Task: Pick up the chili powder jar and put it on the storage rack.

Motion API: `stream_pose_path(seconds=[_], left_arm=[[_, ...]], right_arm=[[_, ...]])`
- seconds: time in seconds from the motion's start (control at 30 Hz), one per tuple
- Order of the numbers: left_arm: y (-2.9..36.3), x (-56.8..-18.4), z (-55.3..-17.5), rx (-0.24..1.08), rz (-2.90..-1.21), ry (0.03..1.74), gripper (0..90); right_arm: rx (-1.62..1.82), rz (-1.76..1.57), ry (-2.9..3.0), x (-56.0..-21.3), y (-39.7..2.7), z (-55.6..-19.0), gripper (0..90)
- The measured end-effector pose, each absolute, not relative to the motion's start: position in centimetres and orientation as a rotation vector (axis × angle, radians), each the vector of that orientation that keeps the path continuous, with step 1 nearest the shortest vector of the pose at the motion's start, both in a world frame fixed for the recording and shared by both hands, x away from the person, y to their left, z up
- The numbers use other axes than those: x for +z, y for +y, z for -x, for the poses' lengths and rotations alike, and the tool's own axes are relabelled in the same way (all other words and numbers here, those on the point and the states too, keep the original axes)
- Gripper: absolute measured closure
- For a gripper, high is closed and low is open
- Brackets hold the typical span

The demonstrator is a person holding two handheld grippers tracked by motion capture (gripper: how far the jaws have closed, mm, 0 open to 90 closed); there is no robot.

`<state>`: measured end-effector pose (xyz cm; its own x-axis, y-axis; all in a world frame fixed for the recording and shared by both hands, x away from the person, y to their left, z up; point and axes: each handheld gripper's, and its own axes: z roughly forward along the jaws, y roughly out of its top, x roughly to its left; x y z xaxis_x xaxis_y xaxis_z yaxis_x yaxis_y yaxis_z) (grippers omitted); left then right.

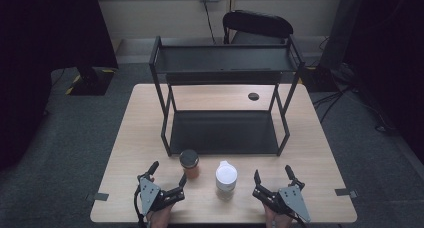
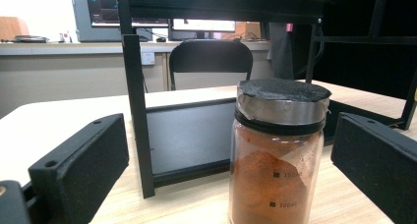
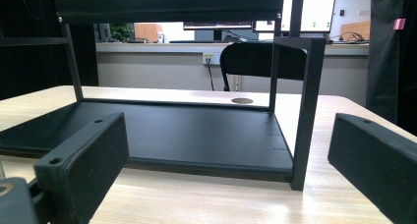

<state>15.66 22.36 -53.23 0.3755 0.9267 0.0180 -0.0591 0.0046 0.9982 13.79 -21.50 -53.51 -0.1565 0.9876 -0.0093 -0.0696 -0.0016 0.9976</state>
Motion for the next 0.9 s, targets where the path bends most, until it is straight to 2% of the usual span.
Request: stream_pose_path(seconds=[0.47, 0.9], left_arm=[[22.04, -53.14, -15.66, 0.965, -1.324, 0.897, 1.0], [22.64, -52.82, -16.04, 0.909, -1.318, 0.919, 0.0]], right_arm=[[1.350, -1.078, 1.270, -53.50, -21.43, -13.78, 0.0], [1.352, -1.077, 1.271, -53.51, -21.46, -13.79, 0.0]])
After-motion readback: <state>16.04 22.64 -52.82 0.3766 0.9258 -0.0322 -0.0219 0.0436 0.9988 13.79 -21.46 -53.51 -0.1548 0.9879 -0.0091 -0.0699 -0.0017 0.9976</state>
